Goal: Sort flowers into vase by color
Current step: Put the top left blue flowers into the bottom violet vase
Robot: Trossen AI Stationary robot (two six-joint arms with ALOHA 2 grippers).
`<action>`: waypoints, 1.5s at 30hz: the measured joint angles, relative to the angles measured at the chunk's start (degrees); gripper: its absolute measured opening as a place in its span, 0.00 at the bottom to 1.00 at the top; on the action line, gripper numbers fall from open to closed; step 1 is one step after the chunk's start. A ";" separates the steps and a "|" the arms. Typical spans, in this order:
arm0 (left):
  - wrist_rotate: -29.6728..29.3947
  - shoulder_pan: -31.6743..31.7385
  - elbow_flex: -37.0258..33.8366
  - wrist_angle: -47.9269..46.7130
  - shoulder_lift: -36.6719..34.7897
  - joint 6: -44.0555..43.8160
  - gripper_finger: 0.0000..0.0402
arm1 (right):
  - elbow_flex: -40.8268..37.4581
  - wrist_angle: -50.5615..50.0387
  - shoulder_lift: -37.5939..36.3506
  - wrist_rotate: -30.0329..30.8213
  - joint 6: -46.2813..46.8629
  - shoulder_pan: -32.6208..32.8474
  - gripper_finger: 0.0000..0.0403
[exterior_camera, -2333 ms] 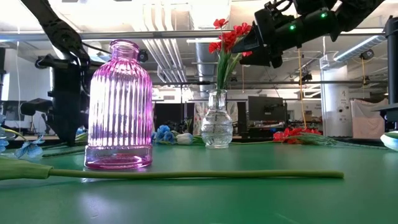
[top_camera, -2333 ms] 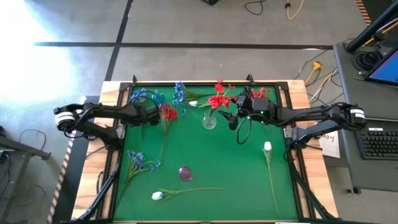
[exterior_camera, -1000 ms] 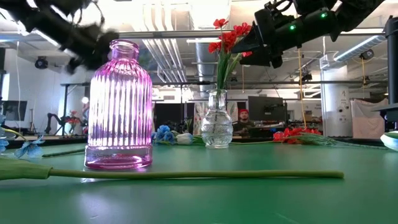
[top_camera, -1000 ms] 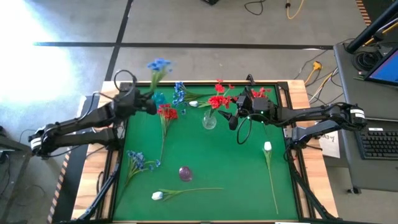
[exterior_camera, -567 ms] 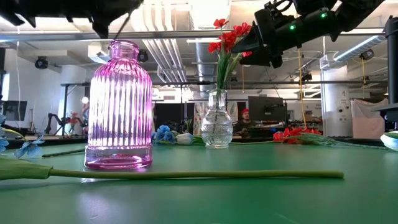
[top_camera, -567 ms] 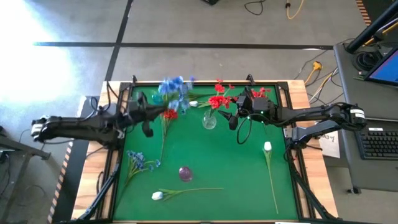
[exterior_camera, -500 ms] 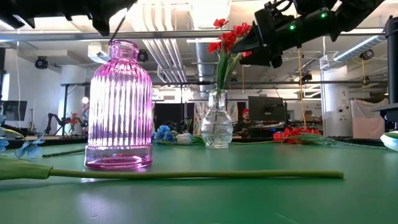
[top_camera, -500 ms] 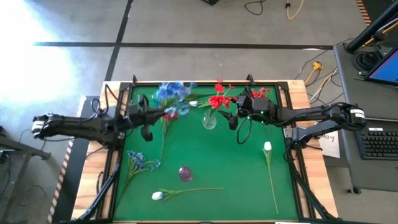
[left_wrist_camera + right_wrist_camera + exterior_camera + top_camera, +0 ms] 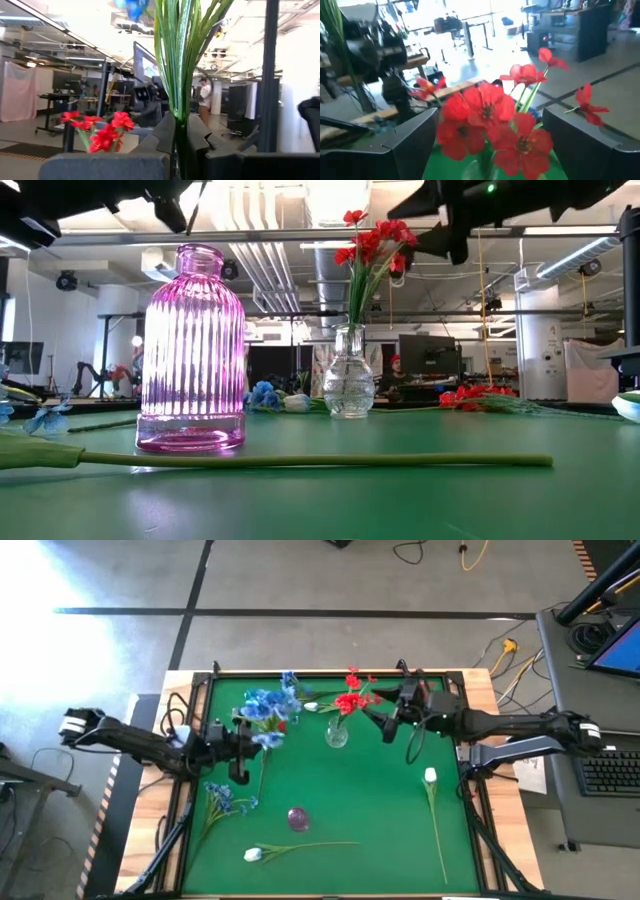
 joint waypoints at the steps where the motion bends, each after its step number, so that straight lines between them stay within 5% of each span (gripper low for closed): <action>1: 0.07 -0.39 0.43 0.90 1.13 -0.34 0.00 | 0.37 -1.27 -0.75 -0.77 1.11 0.00 0.87; 17: 0.06 -12.35 3.56 31.23 25.02 4.20 0.00 | 5.71 -25.60 -7.04 -3.80 15.36 2.02 0.86; 26: -1.83 -12.78 9.92 31.25 35.65 4.16 0.00 | 5.49 -29.05 -7.04 -5.32 17.58 3.39 0.83; 45: -5.24 -19.72 10.70 31.10 43.38 0.63 0.00 | 5.47 -29.07 -6.89 -5.37 16.35 3.52 0.82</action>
